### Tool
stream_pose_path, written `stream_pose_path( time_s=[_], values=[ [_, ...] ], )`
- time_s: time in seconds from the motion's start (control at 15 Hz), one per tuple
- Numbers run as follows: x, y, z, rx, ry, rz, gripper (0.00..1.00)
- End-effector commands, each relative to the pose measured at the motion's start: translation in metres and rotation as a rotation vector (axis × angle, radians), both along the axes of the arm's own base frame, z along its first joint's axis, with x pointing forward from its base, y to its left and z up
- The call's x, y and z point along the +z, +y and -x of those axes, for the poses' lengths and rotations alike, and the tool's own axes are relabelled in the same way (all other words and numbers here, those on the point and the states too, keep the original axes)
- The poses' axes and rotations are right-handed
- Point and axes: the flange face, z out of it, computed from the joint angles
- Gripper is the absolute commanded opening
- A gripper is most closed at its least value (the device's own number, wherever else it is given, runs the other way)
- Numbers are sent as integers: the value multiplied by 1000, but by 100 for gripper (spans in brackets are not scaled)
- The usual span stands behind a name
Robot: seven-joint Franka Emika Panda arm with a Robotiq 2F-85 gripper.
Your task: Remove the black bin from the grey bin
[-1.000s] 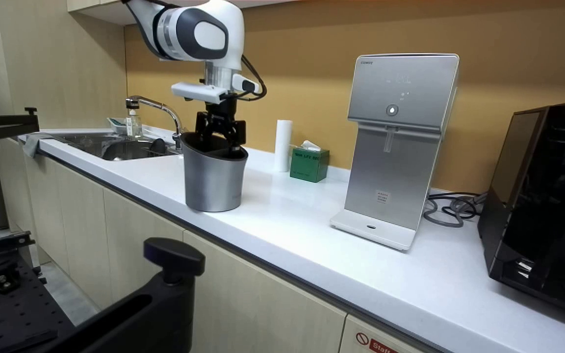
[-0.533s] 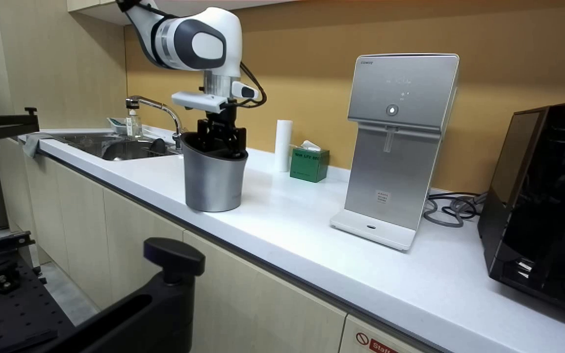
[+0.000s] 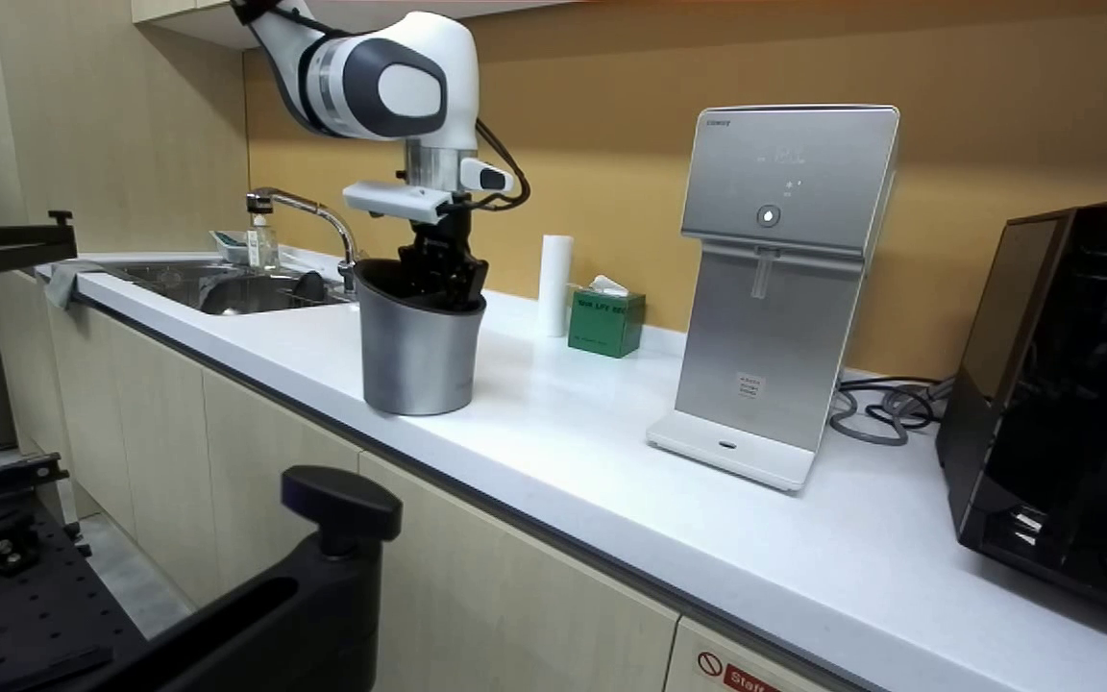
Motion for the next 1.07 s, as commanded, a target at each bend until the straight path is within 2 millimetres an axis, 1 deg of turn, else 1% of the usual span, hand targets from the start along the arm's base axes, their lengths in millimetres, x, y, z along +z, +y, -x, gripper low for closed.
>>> stream_pose_path(
  time_s=[0.0,0.13,0.27,0.4,0.47,0.53,0.8,1.0],
  values=[
    [6,1,5,-19,-13,-1,5],
    [8,2,5,-17,-14,7,1],
    [11,3,4,-14,-18,16,3],
    [15,2,3,-10,-21,33,0],
    [19,4,3,-9,-25,40,2],
    [22,6,2,-6,-29,50,2],
    [47,19,1,7,-59,121,2],
    [72,28,1,-5,-88,171,2]
  ],
)
